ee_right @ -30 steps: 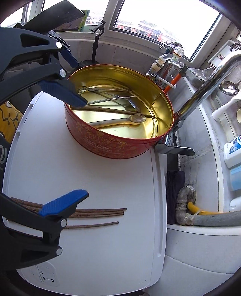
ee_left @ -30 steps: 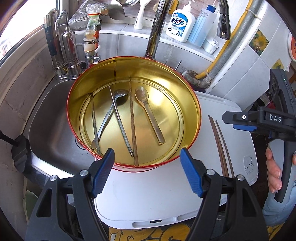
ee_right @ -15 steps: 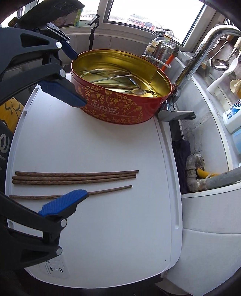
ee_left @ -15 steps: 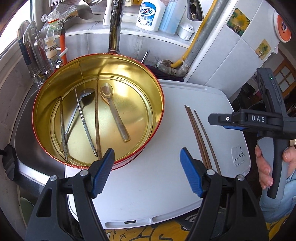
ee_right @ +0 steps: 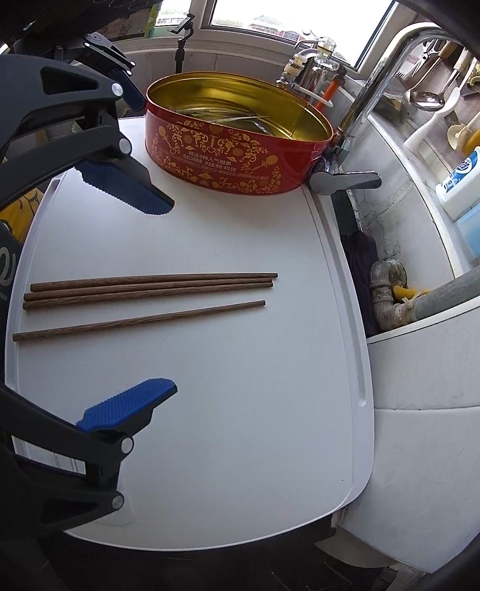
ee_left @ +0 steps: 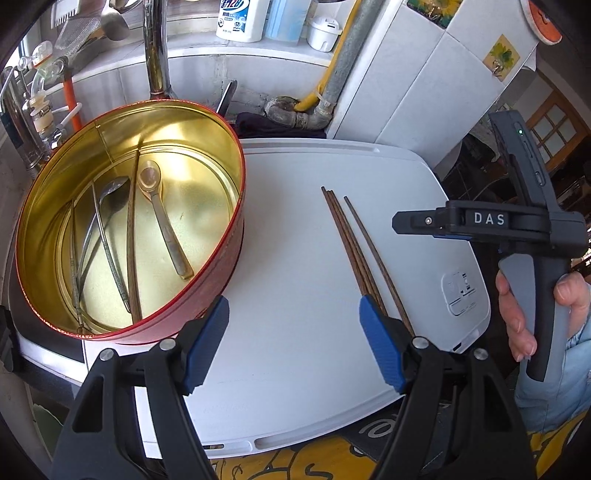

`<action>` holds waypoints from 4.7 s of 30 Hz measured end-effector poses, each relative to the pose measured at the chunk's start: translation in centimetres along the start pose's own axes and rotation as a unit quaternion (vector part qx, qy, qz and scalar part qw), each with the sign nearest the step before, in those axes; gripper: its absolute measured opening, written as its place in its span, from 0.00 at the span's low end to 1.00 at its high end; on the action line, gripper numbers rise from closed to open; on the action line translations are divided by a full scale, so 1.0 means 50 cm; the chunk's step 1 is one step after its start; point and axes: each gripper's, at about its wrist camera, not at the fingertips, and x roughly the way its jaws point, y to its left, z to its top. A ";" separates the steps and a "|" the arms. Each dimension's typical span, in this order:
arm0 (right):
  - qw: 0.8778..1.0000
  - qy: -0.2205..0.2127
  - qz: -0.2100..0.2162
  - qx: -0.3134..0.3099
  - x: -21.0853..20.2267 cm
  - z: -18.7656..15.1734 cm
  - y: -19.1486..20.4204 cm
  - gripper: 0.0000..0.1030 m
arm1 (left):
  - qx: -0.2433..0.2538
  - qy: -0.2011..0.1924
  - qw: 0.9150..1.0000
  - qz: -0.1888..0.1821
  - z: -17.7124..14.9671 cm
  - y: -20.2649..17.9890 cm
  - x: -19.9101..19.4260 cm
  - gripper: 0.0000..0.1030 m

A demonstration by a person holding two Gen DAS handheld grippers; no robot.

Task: Organize utensils
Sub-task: 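Move both tools back over the wooden chopsticks on the board, then grasp a wooden chopstick with the left tool while the right tool grasps another, then carry both wooden chopsticks upright over the red tin with both tools, then open both tools to drop the wooden chopsticks into the tin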

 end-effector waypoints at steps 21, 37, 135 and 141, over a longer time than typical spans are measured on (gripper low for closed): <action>0.998 0.055 -0.029 -0.014 0.052 -0.008 -0.061 0.89 | 0.064 0.089 0.994 -0.025 -0.004 -0.114 0.164 0.70; 0.984 0.081 -0.122 -0.103 0.130 -0.034 -0.006 0.89 | 0.116 0.083 0.989 0.049 0.000 -0.152 0.227 0.71; 0.973 0.049 -0.024 -0.224 0.133 0.111 0.552 0.06 | -0.070 -0.052 0.992 0.090 0.077 0.346 -0.040 0.06; 0.974 -0.001 -0.050 -0.221 0.110 0.109 0.545 0.55 | -0.057 -0.063 0.987 0.133 0.069 0.330 -0.052 0.61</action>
